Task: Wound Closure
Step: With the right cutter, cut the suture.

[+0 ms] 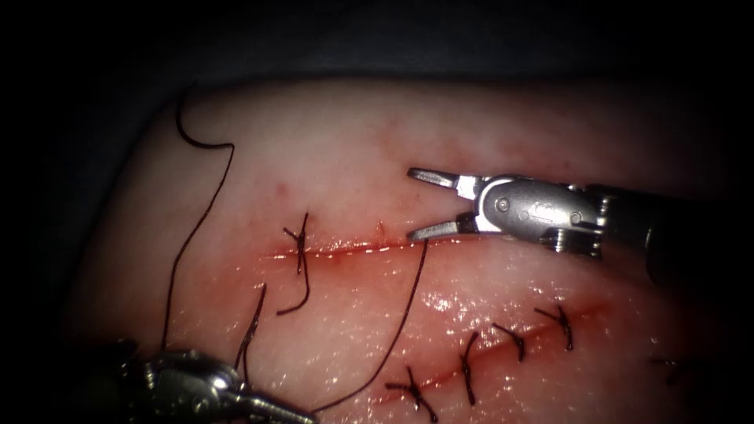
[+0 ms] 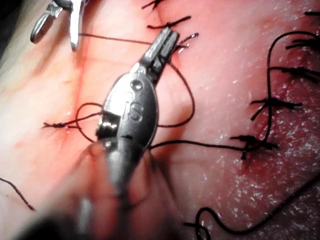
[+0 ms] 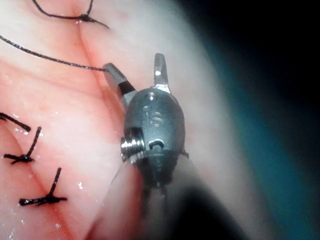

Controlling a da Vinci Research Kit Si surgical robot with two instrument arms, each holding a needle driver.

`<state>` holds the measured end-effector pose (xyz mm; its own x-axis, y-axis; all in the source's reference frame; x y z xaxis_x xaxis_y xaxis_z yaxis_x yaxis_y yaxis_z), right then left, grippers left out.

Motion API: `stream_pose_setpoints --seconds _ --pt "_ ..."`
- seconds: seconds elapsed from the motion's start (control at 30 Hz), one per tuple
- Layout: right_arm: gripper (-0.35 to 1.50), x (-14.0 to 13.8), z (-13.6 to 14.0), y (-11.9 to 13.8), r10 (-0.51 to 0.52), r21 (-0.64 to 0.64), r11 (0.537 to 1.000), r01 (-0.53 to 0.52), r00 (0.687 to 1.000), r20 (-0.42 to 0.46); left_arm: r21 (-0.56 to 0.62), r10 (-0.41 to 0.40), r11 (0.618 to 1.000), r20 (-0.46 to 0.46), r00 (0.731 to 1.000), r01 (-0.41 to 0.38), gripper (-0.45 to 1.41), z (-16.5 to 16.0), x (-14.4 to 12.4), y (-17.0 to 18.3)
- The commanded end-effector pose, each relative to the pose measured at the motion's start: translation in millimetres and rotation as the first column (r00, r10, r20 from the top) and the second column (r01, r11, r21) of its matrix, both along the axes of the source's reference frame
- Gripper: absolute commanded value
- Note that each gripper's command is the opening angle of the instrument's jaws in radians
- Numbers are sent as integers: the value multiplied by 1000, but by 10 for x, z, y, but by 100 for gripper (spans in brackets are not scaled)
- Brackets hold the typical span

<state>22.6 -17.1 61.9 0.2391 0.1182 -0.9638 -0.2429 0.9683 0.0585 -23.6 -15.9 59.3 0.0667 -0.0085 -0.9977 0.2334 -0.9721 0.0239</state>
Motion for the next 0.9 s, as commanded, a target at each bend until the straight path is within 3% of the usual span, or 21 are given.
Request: stream_pose_setpoints --seconds 0.03,0.1,0.13,0.2,0.23,0.47,0.57,0.7,0.77,0.8,0.83,0.9 --pt "140 9 1 9 0 -6 1000 0 1000 -2 8 19 1000 -18 1000 -19 -45 15 -7 -3" --pt "142 7 1 12 2 -9 1000 -2 1000 -2 28 57 998 -57 997 -56 -43 31 -8 -15" --pt "142 7 1 14 7 -9 1000 -7 1000 -4 46 103 994 -109 989 -99 37 45 -10 -27" --pt "143 7 1 15 10 -9 1000 -10 1000 -5 62 136 990 -147 980 -128 62 52 -11 -35" --pt "143 6 1 16 9 -13 1000 -9 1000 -4 73 146 988 -161 976 -135 59 54 -11 -40" --pt "147 -21 -6 44 40 -45 998 -40 999 -6 101 277 960 -239 931 -259 83 41 2 -77" --pt "147 -29 -9 51 42 -54 998 -42 999 0 100 297 955 -226 928 -281 91 19 17 -77" --pt "147 -30 -9 52 42 -53 998 -42 999 0 104 322 946 -204 924 -307 96 -22 45 -72" --pt "147 -28 -7 51 43 -56 998 -43 999 0 105 375 926 -149 915 -363 89 -47 78 -59" --pt "147 -27 -7 50 46 -57 997 -46 999 -1 103 365 930 -158 918 -352 88 -53 91 -51" --pt "147 -26 -5 49 47 -59 997 -47 999 0 96 331 943 -188 925 -318 111 -61 109 -37" --pt "147 -24 -4 47 48 -61 997 -48 999 1 91 239 971 -274 932 -222 111 -66 121 -14"
